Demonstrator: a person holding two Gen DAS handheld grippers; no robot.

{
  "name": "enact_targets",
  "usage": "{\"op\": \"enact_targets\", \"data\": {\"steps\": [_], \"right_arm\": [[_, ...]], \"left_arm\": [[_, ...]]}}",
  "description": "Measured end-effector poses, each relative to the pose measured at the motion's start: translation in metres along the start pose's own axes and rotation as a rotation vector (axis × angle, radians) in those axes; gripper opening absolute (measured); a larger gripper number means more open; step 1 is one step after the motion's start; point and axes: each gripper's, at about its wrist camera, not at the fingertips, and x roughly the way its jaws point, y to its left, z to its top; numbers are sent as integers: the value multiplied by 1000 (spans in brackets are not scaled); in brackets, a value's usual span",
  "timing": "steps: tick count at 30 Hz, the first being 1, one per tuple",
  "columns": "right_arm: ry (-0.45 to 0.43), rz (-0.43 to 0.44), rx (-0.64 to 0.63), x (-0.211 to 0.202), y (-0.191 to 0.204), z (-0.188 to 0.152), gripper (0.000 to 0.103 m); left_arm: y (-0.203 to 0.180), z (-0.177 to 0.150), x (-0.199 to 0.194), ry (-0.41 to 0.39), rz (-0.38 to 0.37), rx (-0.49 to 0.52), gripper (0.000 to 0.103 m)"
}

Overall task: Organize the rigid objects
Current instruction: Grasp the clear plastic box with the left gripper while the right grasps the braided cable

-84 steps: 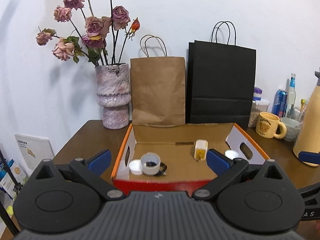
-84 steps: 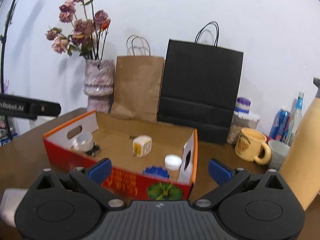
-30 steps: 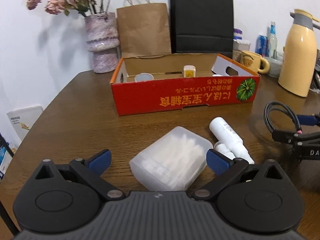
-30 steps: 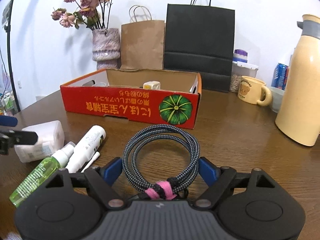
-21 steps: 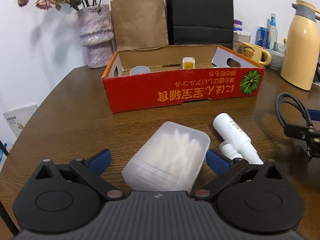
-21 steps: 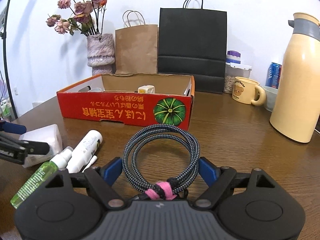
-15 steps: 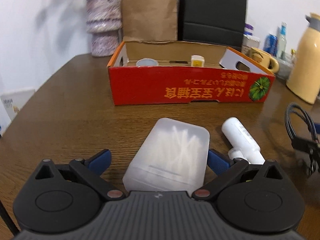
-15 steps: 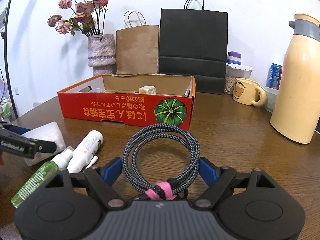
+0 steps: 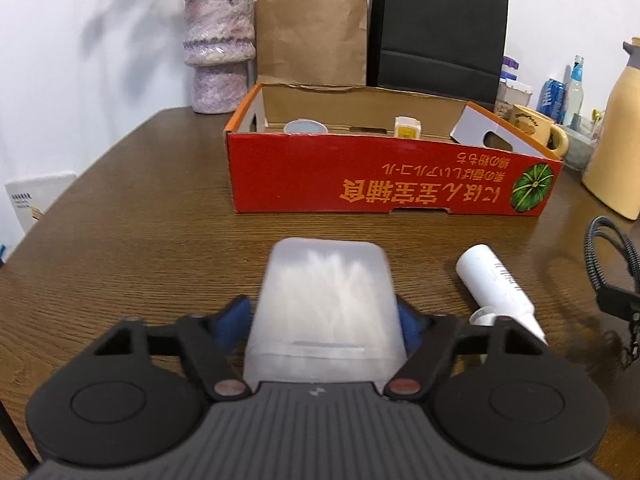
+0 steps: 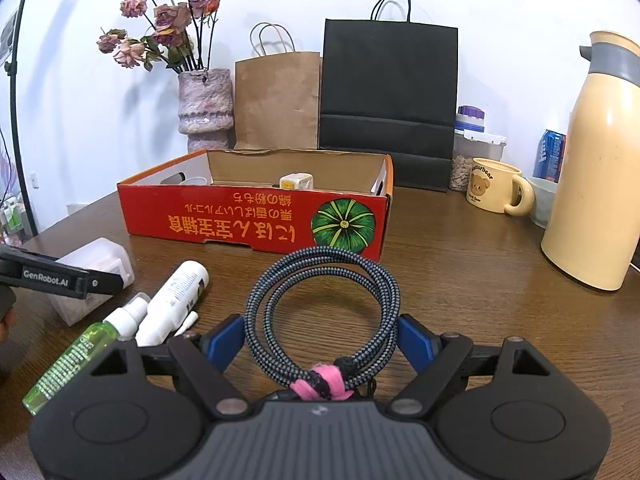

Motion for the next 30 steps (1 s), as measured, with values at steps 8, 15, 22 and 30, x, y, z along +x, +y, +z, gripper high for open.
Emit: {"op": "enact_targets", "data": {"steps": [8, 15, 22, 30], "right_arm": [[-12, -5, -4, -2, -1, 0, 82], [-19, -10, -7, -3, -1, 0, 82], [-35, -13, 0, -6, 0, -1, 82], [-60, -18, 12, -11, 1, -1, 82]], "left_arm": [[0, -1, -4, -18, 37, 5, 67], [0, -3, -14, -64, 58, 2, 67], [1, -4, -24, -103, 83, -21, 67], [2, -6, -35, -141, 102, -52, 67]]}}
